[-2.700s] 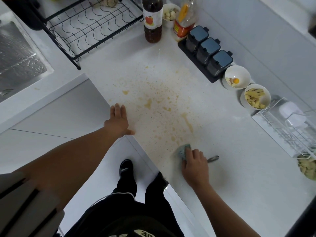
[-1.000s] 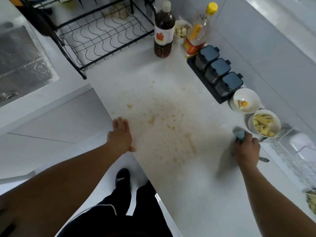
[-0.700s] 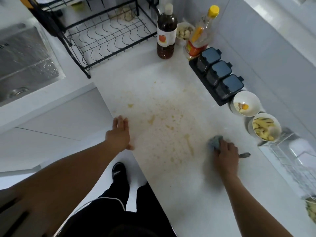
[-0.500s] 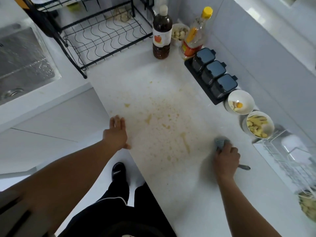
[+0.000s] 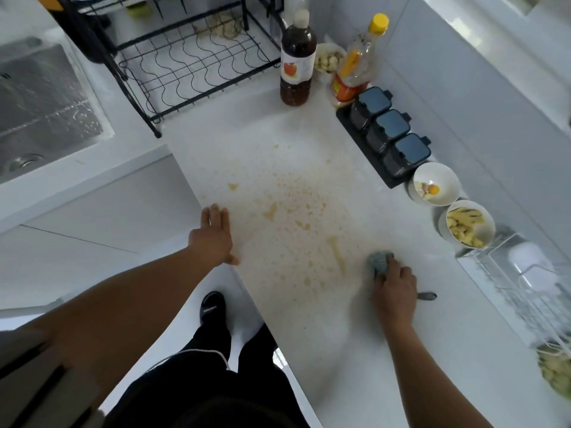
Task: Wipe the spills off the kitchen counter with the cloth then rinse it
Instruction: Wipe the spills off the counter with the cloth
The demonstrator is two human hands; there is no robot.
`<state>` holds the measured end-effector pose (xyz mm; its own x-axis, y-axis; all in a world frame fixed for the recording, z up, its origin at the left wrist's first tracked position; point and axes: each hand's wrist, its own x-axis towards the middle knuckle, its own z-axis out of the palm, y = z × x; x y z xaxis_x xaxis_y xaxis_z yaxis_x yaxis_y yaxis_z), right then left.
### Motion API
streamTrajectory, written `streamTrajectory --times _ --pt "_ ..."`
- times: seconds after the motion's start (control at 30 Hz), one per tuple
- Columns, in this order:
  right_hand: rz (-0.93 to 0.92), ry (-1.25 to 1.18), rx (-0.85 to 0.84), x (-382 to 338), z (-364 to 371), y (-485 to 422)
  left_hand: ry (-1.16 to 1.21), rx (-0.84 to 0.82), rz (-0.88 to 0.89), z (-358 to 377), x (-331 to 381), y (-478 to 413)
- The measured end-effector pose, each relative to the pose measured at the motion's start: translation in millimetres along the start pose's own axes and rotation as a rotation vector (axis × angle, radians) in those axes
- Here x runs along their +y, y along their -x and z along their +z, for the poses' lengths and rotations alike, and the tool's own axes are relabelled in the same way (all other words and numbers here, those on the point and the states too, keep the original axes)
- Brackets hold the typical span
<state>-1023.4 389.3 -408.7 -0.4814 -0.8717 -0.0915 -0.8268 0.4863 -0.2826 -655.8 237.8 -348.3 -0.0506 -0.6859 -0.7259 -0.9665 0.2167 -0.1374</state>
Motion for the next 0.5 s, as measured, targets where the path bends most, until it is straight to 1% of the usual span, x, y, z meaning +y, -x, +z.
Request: streamTrajectory --times 0.03,0.07,0.13,0.17,0.2,0.27,0.3,0.33,0.4,0.43,0.47,0.5 --pt "0.035 0.011 0.022 -5 1 3 -0.001 -0.001 0.004 0 0 0" --pt "-0.02 0.045 0.012 -10 3 8 -0.001 -0.002 0.007 1 0 0" --pt "-0.25 0.084 -0.061 -13 6 13 -0.005 0.007 0.009 3 0 -1" --pt "-0.294 0.076 -0.087 -11 5 12 -0.009 0.013 0.01 3 -1 -2" --pt "-0.252 0.053 -0.085 -8 4 12 -0.011 0.014 0.011 3 -1 -2" --pt "-0.043 0.002 -0.014 -12 4 15 -0.005 0.009 0.009 4 -2 -1" --pt "0.0 0.001 0.01 -18 6 19 -0.002 0.008 0.01 4 -2 0" --pt "-0.051 0.024 0.007 -25 8 25 0.001 0.009 0.011 4 -2 1" --pt "-0.308 0.077 -0.06 -31 12 34 0.004 0.016 0.012 3 -2 2" --pt "-0.367 0.079 -0.087 -29 12 35 0.007 0.017 0.014 2 -1 3" --pt "-0.325 0.058 -0.091 -28 11 34 0.011 0.017 0.014 2 -1 3" --pt "-0.211 0.026 -0.061 -28 11 34 0.014 0.017 0.015 2 -1 4"
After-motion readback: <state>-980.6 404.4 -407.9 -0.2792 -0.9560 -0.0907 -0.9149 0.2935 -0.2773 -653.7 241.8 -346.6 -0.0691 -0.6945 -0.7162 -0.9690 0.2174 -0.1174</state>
